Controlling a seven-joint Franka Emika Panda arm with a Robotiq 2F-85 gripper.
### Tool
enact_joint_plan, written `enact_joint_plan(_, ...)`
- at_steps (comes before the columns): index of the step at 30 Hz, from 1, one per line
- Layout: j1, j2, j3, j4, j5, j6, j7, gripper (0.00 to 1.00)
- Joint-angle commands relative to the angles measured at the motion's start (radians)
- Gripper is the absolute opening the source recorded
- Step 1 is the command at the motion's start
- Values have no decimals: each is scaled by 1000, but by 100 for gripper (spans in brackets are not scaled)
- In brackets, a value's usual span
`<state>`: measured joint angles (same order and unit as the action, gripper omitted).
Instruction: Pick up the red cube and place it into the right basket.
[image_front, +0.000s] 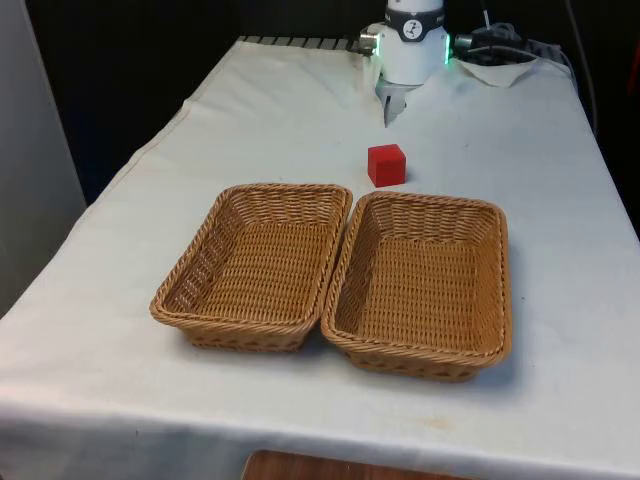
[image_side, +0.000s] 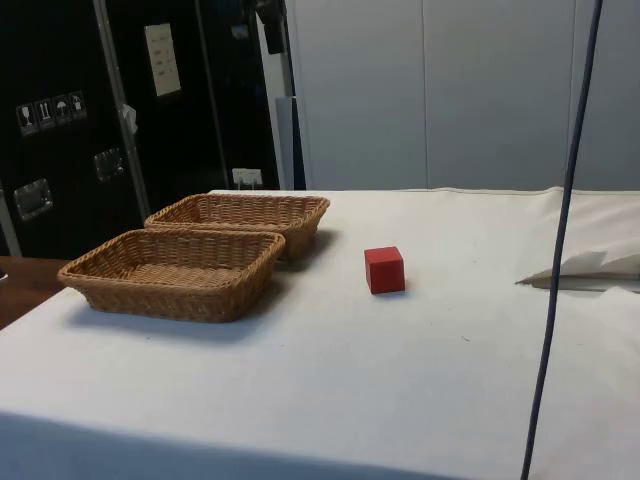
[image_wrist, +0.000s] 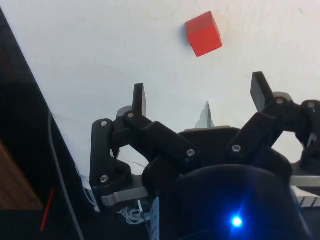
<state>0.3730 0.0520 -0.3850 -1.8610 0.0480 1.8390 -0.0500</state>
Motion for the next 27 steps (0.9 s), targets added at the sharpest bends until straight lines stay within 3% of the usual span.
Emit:
enact_joint_plan(1, 0, -1, 0, -2, 0, -1, 0, 100)
enact_joint_plan(8, 3, -65, 5, -73, -24, 26, 12, 100)
enact_joint_plan(9, 0, -40, 3, -46, -7, 7, 1, 100)
enact_joint_plan(14, 2, -112, 13, -129, -43, 50, 19, 100)
enact_joint_plan(17, 0, -114, 12, -135, -35, 43, 9, 100)
enact_joint_plan(20, 0, -164, 19, -196, -60, 81, 24, 100)
enact_joint_plan(27, -1, -212, 23, -257, -74, 108, 25, 100)
